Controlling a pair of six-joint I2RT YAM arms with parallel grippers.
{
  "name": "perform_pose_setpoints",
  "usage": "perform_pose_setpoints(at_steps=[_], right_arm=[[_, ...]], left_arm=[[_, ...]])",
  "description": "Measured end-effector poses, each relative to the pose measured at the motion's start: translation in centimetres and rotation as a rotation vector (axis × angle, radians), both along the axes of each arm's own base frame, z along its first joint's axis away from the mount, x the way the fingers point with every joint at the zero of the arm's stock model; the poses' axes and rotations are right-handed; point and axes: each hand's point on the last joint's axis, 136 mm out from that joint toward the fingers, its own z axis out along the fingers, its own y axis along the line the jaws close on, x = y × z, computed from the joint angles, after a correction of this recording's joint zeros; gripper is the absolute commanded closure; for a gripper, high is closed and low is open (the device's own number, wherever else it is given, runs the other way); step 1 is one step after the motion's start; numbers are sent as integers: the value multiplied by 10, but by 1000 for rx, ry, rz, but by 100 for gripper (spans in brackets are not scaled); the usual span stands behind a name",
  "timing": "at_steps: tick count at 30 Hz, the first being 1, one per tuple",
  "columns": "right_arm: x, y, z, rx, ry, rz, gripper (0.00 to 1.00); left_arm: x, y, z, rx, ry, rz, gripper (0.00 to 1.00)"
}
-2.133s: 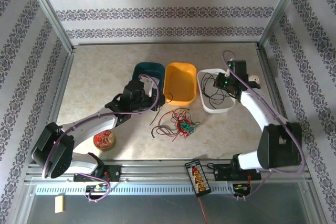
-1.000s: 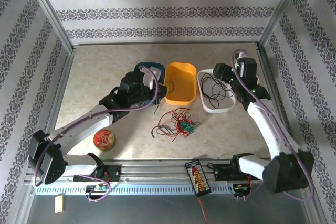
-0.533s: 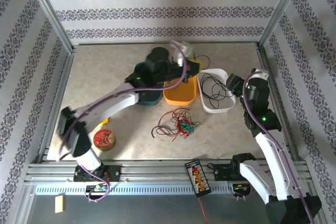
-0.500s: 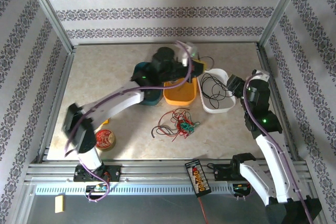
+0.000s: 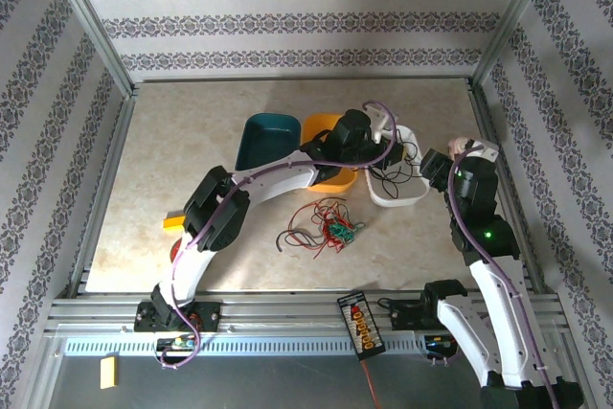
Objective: Untangle the cables
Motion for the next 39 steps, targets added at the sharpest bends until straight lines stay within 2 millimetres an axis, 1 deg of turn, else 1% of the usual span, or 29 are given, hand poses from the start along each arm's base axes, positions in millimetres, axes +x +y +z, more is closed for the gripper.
perform_pose_setpoints(at_steps=[2, 5, 9, 11, 13, 14, 15, 16, 17, 18, 19, 21, 23, 26, 28, 30, 31, 32, 33, 35, 37, 38, 39], right_arm=[[0, 0, -1, -1, 5, 0, 22], [-1, 0, -2, -3, 11, 4, 22], [-1, 1, -3, -3, 13, 5, 22], [-1, 1, -3, -2, 14, 8, 22], [-1, 2, -3, -1, 16, 14, 22], [-1, 3, -3, 0, 16, 17, 23], [-1, 4, -3, 3, 17, 22, 23], [0, 4, -4, 4, 20, 25, 23], [0, 5, -5, 6, 22, 29, 23], [1, 6, -6, 7, 27, 32, 23], [1, 6, -7, 9, 34, 36, 23], [3, 9, -11, 15, 48, 49, 23], [5, 12, -14, 22, 60, 64, 24], [6, 18, -19, 35, 79, 97, 25], [7, 24, -22, 49, 93, 126, 27], [9, 34, -28, 61, 114, 172, 29], [10, 43, -31, 67, 127, 212, 29], [10, 53, -33, 70, 138, 257, 29], [9, 70, -37, 74, 153, 327, 29], [2, 108, -47, 61, 189, 484, 29], [-15, 154, -61, 14, 237, 679, 29], [-26, 176, -67, -14, 260, 771, 28], [-38, 196, -75, -47, 283, 861, 28]], left_arm=[[5, -3, -7, 11, -1, 11, 100], [14, -5, -23, 57, -2, 30, 100], [22, -7, -55, 138, 23, 42, 100], [23, -6, -71, 181, 44, 48, 82], [21, -2, -85, 224, 63, 50, 54], [21, 0, -89, 237, 65, 48, 48], [20, 1, -91, 245, 70, 48, 38], [20, 1, -91, 249, 69, 49, 33], [20, 1, -91, 249, 66, 49, 31], [21, 1, -89, 249, 60, 49, 26], [21, 1, -87, 248, 55, 48, 24], [21, 1, -78, 240, 38, 47, 23], [22, 3, -61, 222, 13, 56, 22], [20, 16, -24, 195, -43, 99, 22], [16, 36, 5, 180, -87, 152, 22], [10, 59, 29, 158, -114, 202, 22], [6, 74, 37, 146, -115, 233, 22], [4, 89, 41, 137, -108, 263, 22], [4, 110, 41, 133, -93, 308, 22], [7, 152, 28, 148, -46, 397, 23], [10, 204, -3, 205, 24, 515, 22], [9, 223, -15, 235, 50, 560, 22], [4, 246, -32, 280, 86, 612, 22]])
